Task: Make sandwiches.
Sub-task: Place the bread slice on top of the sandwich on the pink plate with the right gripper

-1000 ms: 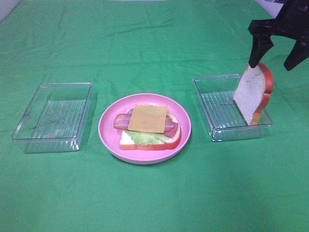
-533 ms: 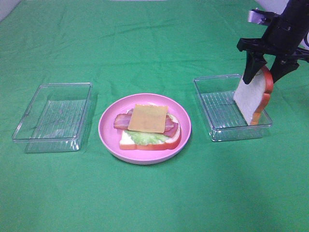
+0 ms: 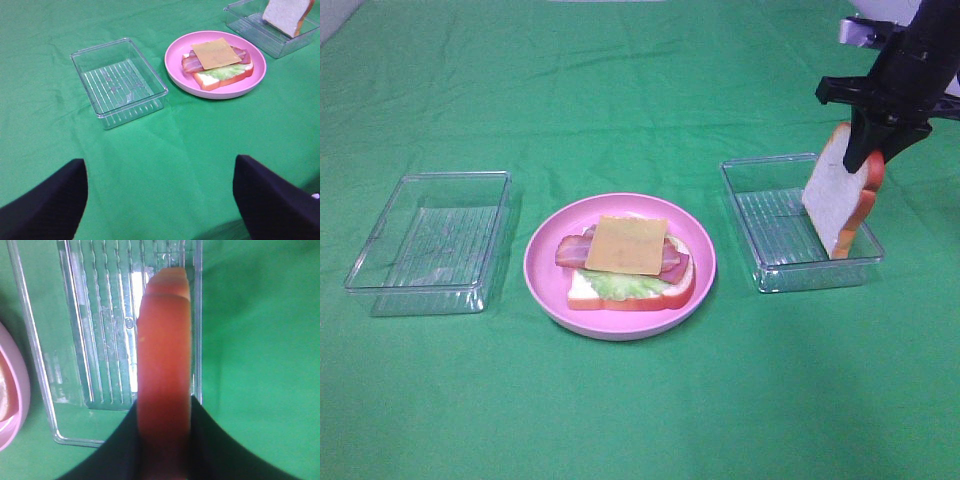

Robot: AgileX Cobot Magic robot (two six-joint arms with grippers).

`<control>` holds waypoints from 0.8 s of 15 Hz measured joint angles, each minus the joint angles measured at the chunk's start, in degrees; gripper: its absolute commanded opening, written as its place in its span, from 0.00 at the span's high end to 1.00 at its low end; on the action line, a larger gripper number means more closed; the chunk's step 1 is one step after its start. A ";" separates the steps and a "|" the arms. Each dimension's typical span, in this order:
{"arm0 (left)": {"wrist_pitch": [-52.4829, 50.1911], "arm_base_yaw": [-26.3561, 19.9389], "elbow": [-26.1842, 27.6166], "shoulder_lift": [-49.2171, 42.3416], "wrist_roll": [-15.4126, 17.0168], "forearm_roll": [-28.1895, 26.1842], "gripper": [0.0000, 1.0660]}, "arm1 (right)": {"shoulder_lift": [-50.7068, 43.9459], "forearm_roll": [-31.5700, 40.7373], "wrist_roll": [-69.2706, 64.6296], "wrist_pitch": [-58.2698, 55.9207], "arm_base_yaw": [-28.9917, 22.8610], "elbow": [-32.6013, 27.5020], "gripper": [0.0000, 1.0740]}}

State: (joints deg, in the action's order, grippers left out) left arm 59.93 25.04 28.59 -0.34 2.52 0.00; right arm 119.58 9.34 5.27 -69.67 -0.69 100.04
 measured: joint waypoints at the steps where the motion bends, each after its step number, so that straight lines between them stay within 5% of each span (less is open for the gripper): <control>1: 0.00 0.00 0.00 0.00 0.00 0.00 0.28 | -1.09 0.11 -0.11 0.00 0.00 0.00 1.00; 6: 0.00 0.00 0.00 0.00 0.00 0.00 0.28 | -11.17 10.89 1.38 -0.06 0.00 -0.69 1.00; 8: 0.00 0.00 0.00 0.00 0.00 0.00 0.28 | -14.21 28.76 9.57 0.57 -0.06 -8.54 1.00; 12: 0.00 0.00 0.00 0.00 0.00 0.00 0.28 | -15.76 47.90 18.68 6.02 -3.38 -21.49 1.00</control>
State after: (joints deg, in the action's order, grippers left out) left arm 59.93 25.04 28.59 -0.34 2.52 0.00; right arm 103.82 57.24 23.95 -63.66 -4.07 78.55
